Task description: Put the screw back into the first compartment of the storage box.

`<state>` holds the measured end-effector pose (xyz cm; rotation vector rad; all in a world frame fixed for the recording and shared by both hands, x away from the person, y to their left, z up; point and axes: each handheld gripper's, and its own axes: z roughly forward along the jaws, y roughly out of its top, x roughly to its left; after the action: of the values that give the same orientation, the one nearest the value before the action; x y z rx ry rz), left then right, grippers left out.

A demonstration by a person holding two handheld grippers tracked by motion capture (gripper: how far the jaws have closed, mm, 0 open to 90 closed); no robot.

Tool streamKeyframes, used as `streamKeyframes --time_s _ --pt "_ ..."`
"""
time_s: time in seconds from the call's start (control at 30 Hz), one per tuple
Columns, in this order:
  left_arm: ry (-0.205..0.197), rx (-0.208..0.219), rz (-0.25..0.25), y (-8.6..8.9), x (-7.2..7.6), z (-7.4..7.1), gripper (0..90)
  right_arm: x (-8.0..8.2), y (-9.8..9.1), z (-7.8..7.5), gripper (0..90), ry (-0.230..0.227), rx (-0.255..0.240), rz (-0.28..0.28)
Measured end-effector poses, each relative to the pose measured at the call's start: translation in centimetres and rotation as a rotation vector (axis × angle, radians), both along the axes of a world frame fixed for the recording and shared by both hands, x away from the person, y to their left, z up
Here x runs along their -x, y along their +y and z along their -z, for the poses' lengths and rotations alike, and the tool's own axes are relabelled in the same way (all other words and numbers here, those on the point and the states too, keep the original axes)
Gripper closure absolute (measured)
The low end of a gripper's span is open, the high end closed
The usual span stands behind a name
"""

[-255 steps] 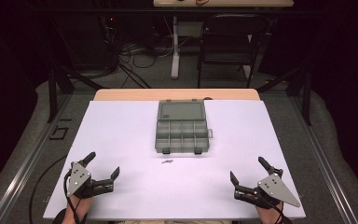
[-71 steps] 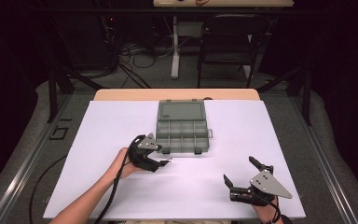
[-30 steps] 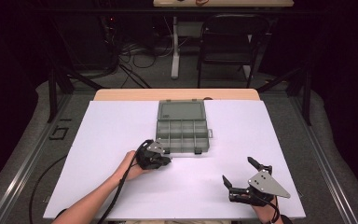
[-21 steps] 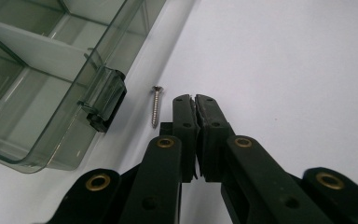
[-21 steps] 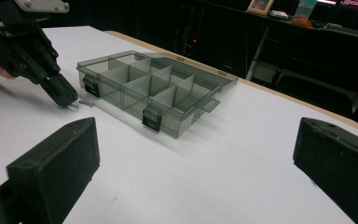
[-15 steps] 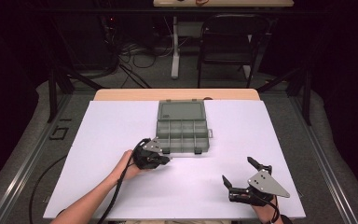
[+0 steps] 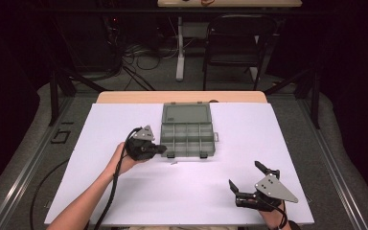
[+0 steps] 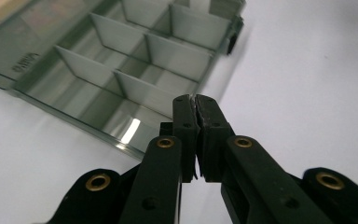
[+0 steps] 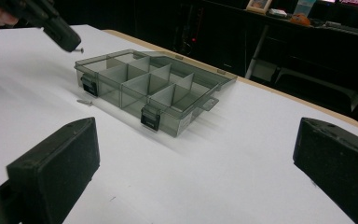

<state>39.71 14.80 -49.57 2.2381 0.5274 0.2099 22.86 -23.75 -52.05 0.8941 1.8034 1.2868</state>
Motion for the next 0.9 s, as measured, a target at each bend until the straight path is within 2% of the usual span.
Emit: streamKeyframes --time_s 0.17,0.33,0.4,0.43,0.47,0.57,0.63,0.83,0.9 --pt "-0.019 -0.004 -0.045 -0.2 -1.8 -1.2 87.5 0.0 0.0 0.0 0.0 0.000 0.000 0.002" --pt "-0.029 -0.048 -0.068 -1.1 -3.6 -1.8 87.5 -0.1 0.0 0.0 0.0 -0.002 -0.001 0.005" --pt "-0.020 -0.062 -0.074 -1.5 -4.3 -1.9 87.5 0.0 0.0 0.0 0.0 0.005 0.002 0.006" --pt "-0.021 -0.069 -0.082 -1.7 -4.6 -1.8 87.5 0.0 0.0 0.0 0.0 0.004 0.003 0.005" --pt "-0.015 -0.079 -0.082 -1.8 -4.9 -1.7 87.5 -0.1 0.1 0.1 0.0 -0.018 -0.011 0.008" --pt "-0.010 -0.109 -0.095 -2.3 -5.8 -1.2 87.5 -0.1 0.1 0.1 0.0 -0.017 -0.012 0.009" --pt "0.004 -0.126 -0.098 -2.6 -6.4 -0.8 87.4 0.0 0.0 0.0 0.0 0.006 0.004 0.004" --pt "0.038 -0.160 -0.110 -3.1 -7.9 0.4 87.2 -0.1 0.1 0.1 0.0 0.005 0.000 0.001" --pt "0.059 -0.177 -0.112 -3.2 -8.2 0.9 86.8 -0.2 0.2 0.2 0.0 -0.010 -0.008 0.007"
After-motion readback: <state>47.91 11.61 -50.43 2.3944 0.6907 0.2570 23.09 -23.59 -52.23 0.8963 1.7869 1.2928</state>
